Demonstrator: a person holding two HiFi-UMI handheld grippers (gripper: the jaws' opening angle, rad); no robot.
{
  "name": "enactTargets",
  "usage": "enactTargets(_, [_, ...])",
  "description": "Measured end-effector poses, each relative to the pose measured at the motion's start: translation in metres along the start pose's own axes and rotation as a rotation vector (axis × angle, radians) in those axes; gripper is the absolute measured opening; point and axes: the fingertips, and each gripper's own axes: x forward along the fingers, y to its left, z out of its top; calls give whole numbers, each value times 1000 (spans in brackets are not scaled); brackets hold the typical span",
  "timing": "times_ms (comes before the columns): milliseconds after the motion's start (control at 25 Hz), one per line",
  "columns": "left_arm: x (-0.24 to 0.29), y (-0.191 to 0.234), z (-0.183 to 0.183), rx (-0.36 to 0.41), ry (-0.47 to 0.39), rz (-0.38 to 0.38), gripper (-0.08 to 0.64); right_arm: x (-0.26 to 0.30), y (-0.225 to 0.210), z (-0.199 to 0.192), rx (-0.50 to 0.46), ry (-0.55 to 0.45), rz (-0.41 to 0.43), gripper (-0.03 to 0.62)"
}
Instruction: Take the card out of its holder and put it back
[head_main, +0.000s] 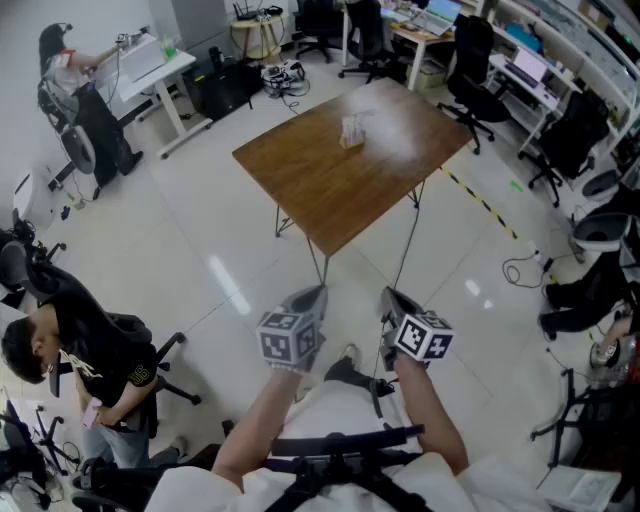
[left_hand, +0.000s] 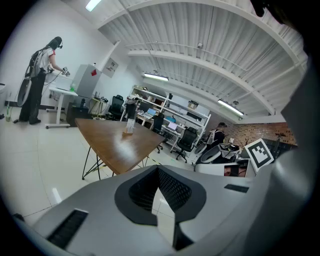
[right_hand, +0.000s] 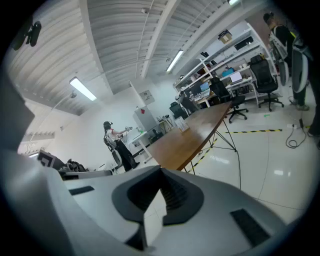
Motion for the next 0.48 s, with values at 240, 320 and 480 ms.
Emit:
enactTargets(240, [13,12,4,19,15,34,0,14,-5,5,-36,-4,13,0])
enactTargets(320, [19,16,4,22,23,43,0,19,-7,8,-37,-6,17,0])
enactTargets(480, [32,22,10,22,33,51,0,31,-13,14,-24,0,28,0])
